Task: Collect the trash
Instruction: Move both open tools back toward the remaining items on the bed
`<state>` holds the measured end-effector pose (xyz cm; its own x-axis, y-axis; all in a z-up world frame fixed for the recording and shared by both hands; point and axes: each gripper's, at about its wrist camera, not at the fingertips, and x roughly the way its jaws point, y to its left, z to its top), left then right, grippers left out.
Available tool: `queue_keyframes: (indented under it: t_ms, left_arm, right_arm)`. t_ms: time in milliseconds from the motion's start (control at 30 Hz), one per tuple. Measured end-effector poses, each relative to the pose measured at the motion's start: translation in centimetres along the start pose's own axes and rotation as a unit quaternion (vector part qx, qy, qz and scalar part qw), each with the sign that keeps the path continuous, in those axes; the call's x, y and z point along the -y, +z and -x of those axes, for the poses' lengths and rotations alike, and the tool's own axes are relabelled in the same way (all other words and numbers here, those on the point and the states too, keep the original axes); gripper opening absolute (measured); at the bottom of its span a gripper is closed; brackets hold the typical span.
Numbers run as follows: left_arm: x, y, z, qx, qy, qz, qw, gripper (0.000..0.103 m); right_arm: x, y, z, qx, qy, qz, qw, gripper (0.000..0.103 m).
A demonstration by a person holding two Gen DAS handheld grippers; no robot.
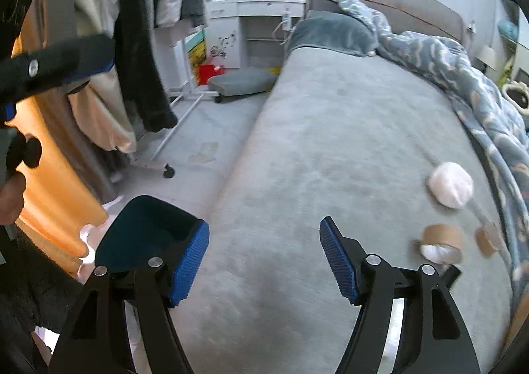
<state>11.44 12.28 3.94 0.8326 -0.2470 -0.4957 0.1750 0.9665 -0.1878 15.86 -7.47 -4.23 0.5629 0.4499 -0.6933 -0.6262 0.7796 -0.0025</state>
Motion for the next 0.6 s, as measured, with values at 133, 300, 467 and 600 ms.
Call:
queue_keyframes:
  t_ms: [133, 300, 467, 600]
  left_arm:
    - [1.6, 0.0, -1.0, -0.005, -0.012, -0.007, 0.9999, 0.095]
    - [3.3, 0.1, -2.0, -0.008, -0.024, -0.018, 0.9995, 0.095]
    - [4.5, 0.2, -3.5, -0.020, -0.033, -0.024, 0.9990, 0.095]
    - [5.4, -0.1, -5.0, -0.038, -0.051, -0.026, 0.9977, 0.095]
  right_arm:
    - [2.0, -0.6, 0.8, 0.004, -0.015, -0.012, 1.000, 0.070]
    - [4.8, -1.3, 1.6, 0.008, -0.031, -0.029, 0.999, 0.070]
    - [7.7, -1.8, 2.0, 0.007, -0.044, -0.044, 0.998, 0.070]
    - [10.7, -2.2, 2.4, 0.007, -0.047, -0.067, 0.997, 0.070]
